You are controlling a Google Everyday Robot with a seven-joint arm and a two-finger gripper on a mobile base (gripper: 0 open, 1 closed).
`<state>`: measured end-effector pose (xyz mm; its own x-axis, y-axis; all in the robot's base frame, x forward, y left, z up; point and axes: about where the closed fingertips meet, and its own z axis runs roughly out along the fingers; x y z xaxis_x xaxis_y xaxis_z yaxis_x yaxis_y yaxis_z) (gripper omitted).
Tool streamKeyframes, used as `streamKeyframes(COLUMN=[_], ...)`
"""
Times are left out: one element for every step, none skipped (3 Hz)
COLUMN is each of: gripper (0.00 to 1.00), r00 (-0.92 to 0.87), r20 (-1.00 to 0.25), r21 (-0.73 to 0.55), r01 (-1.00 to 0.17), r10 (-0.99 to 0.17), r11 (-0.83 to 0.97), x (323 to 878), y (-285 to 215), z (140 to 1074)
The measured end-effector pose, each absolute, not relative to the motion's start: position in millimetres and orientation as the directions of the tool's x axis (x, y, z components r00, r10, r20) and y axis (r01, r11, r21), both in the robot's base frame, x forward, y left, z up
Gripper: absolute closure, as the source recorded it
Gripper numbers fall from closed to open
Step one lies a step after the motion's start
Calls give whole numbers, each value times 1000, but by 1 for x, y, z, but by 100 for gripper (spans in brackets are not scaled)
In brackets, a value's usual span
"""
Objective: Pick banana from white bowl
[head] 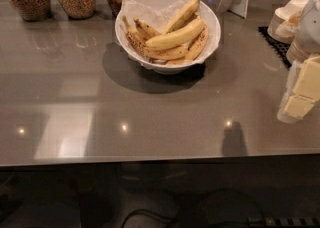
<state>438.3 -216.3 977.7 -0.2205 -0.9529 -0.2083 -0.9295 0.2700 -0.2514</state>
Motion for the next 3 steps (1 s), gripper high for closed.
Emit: streamKeyframes(gripper=[0, 0, 0], r00=[-220, -189, -113], r20=[-208, -237, -301], r21=[-252, -278, -333], r01=[-929, -926, -918], r10=[-953, -953, -947], r11=[270, 253, 216], x=[438, 446, 470], y=[-216, -211, -201], z=[978, 981, 987])
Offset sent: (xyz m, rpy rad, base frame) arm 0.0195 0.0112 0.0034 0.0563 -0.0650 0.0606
